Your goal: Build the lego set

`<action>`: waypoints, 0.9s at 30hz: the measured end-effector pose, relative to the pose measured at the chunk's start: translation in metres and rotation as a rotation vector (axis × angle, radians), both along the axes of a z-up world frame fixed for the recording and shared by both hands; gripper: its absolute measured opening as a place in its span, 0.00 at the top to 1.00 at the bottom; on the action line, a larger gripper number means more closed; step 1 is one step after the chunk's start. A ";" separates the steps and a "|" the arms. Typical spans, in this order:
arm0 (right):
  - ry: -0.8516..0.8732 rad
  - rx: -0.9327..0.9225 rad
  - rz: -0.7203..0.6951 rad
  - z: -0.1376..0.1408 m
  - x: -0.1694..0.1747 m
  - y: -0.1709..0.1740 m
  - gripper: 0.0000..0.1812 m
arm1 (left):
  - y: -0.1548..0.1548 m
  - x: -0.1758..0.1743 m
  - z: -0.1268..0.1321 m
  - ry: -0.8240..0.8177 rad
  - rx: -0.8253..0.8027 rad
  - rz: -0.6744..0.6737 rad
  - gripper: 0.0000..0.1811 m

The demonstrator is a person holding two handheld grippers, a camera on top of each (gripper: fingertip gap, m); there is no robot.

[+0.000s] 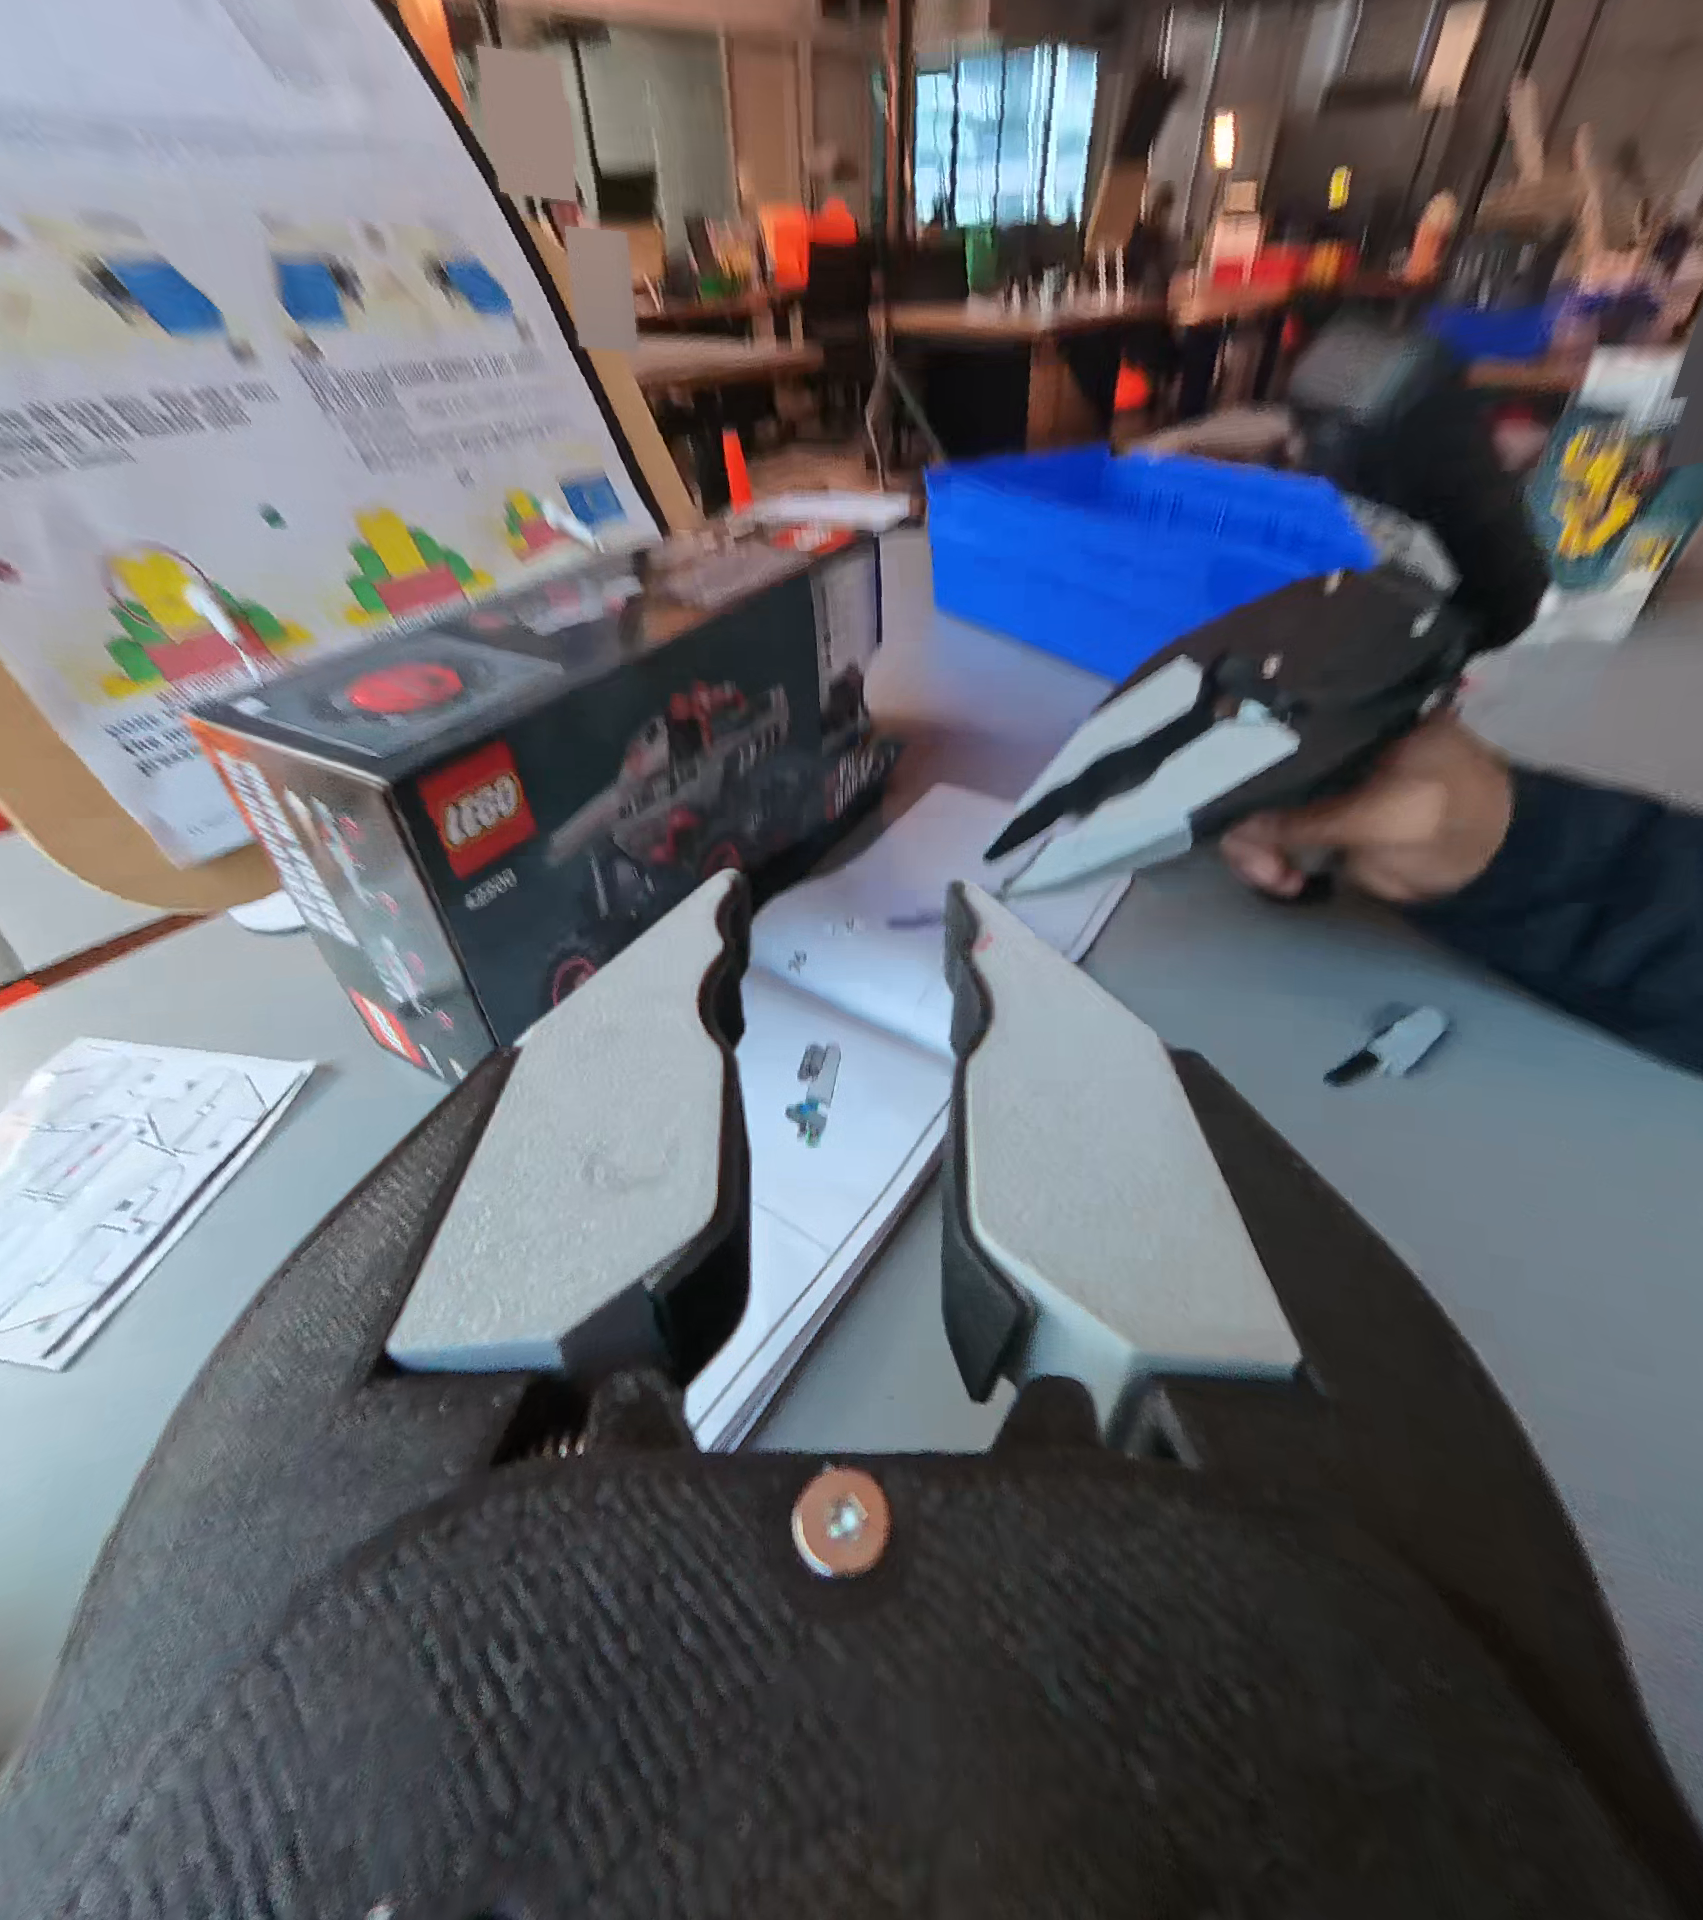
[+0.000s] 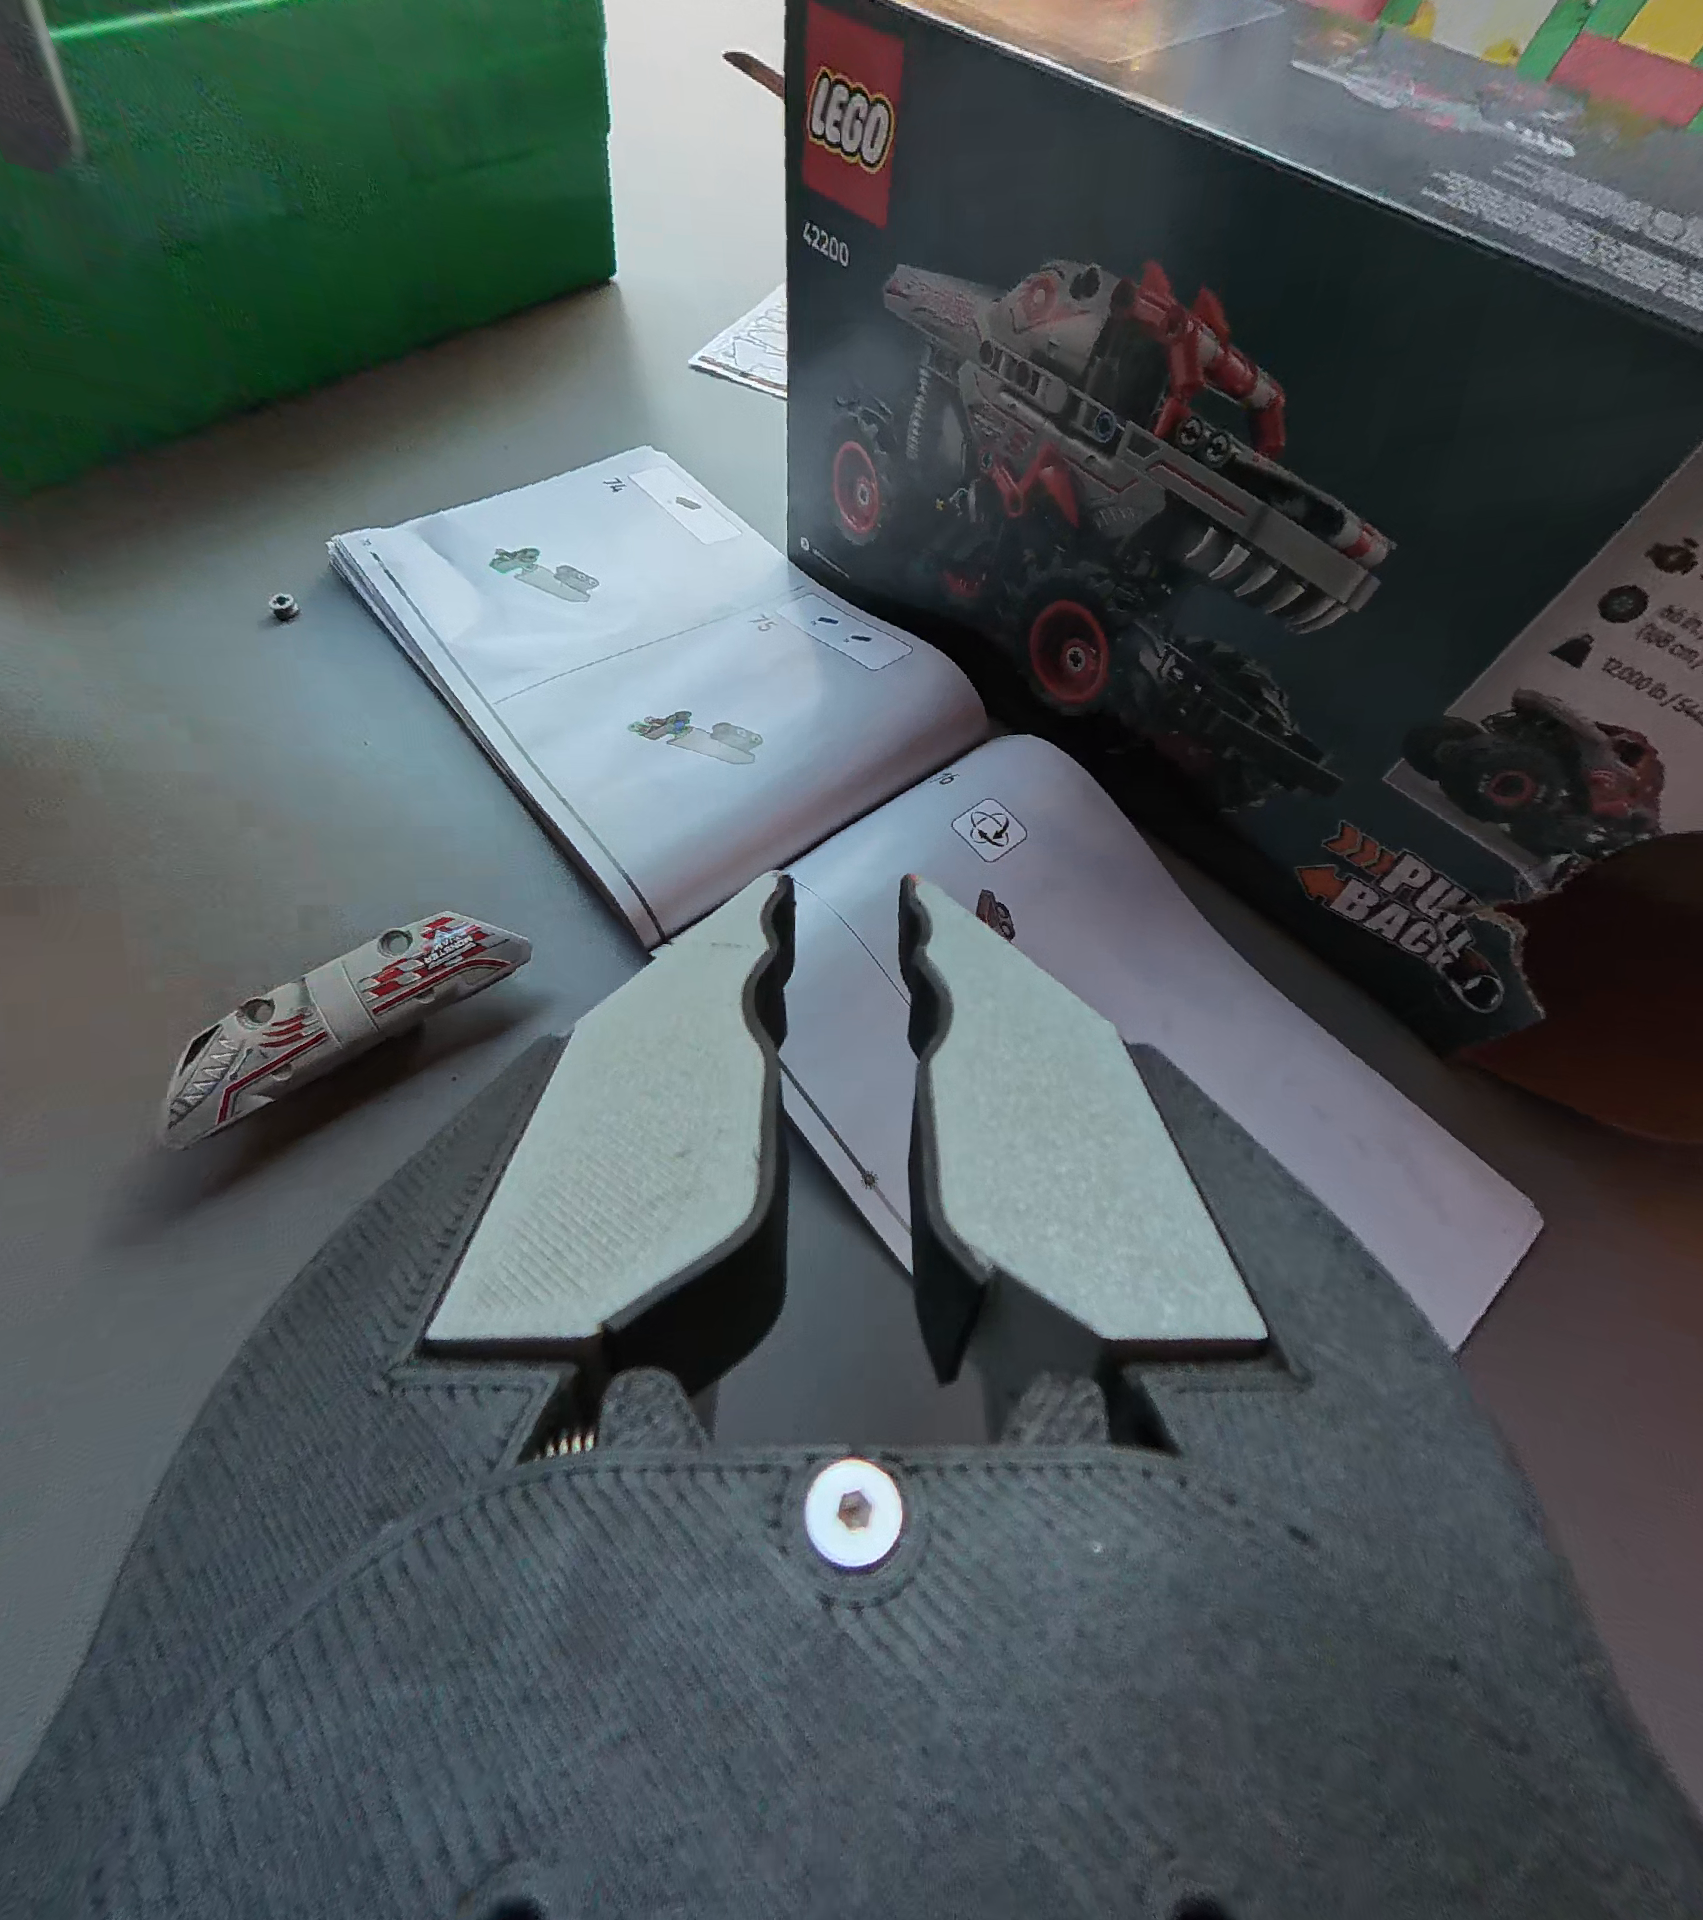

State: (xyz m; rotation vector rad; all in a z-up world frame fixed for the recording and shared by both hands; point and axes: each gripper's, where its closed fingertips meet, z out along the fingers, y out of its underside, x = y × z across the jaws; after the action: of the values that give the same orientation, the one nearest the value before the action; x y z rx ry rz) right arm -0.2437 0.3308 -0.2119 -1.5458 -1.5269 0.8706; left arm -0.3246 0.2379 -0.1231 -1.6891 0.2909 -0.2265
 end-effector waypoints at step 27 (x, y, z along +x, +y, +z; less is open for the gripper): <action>0.010 0.082 0.035 0.007 -0.001 -0.011 0.94 | -0.108 -0.162 0.064 -0.157 0.060 0.354 0.69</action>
State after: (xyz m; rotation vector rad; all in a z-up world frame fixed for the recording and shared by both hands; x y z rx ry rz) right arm -0.2445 0.3196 -0.2053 -1.4584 -1.5675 0.8235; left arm -0.4865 0.1302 -0.0591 -1.6224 -0.1186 -0.0842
